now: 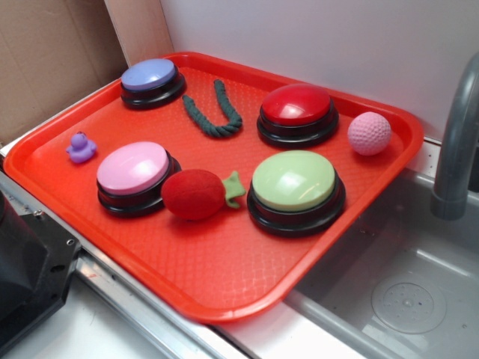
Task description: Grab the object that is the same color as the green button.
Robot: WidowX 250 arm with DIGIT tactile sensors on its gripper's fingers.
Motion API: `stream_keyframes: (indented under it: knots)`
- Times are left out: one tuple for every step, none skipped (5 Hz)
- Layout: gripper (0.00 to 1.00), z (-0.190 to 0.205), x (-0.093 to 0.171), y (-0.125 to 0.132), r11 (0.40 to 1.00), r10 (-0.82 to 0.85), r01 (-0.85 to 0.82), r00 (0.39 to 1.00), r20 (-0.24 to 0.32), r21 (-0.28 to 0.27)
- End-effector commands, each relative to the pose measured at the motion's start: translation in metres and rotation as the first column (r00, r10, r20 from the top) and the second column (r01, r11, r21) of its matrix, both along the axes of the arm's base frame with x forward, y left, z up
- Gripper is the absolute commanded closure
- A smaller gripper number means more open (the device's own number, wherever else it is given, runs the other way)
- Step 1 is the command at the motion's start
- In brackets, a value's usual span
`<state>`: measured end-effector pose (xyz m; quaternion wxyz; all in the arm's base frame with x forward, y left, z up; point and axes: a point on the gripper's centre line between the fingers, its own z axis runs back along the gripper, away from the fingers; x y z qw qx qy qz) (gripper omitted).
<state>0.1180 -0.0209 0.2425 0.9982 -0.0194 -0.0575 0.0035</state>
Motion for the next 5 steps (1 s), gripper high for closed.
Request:
stream_keyframes:
  knots:
    - [0.00,0.000,0.000,0.000,1.000,0.000,0.000,1.000,0.000,0.000]
    - [0.00,-0.034,0.040,0.002,0.998,0.063,-0.063,0.997,0.052,-0.001]
    - [0.00,-0.060,0.065,-0.001,0.990,0.134,-0.137,0.989,0.068,0.037]
    - [0.00,-0.089,0.098,-0.005,0.970,0.224,-0.232,0.970,0.100,0.074]
    - [0.00,-0.121,0.128,-0.003,0.981,0.162,-0.165,0.986,0.043,0.103]
